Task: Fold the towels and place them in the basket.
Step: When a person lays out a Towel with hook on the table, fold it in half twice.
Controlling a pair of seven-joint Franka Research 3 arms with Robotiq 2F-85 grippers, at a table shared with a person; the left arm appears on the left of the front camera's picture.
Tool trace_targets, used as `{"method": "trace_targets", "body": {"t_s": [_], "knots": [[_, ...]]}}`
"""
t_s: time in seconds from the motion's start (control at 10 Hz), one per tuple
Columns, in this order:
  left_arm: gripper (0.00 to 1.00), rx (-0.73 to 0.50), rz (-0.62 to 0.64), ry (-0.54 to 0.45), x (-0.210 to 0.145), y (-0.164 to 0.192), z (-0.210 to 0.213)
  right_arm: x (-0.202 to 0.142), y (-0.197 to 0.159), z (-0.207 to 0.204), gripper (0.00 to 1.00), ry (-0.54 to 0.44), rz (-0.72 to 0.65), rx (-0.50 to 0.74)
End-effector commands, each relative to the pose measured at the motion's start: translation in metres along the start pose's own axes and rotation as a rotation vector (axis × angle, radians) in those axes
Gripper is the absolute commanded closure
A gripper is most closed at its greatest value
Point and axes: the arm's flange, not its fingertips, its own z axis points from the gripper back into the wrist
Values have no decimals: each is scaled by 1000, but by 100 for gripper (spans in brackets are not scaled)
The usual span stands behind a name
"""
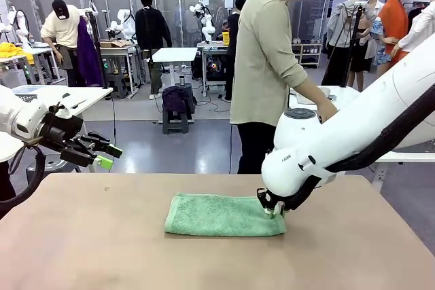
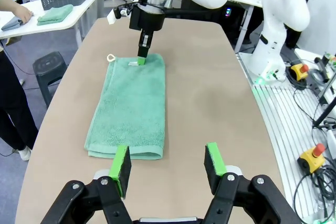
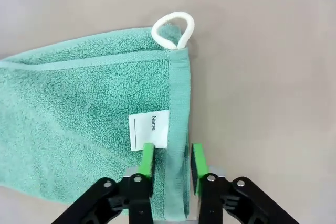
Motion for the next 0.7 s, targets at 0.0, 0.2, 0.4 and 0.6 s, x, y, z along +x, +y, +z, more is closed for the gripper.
{"method": "trace_targets", "body": {"t_s": [0.0,0.2,0.4,0.6], "knots": [[28,2,-4,-3,2,-2,1,0,-6,-11,53,-22,16,20],[28,2,-4,-3,2,-2,1,1,-8,-17,53,-46,41,22],[28,2,-4,-3,2,-2,1,3,-8,-25,53,-35,39,65],[28,2,-4,-3,2,-2,1,3,-5,-27,73,-25,46,97]]}}
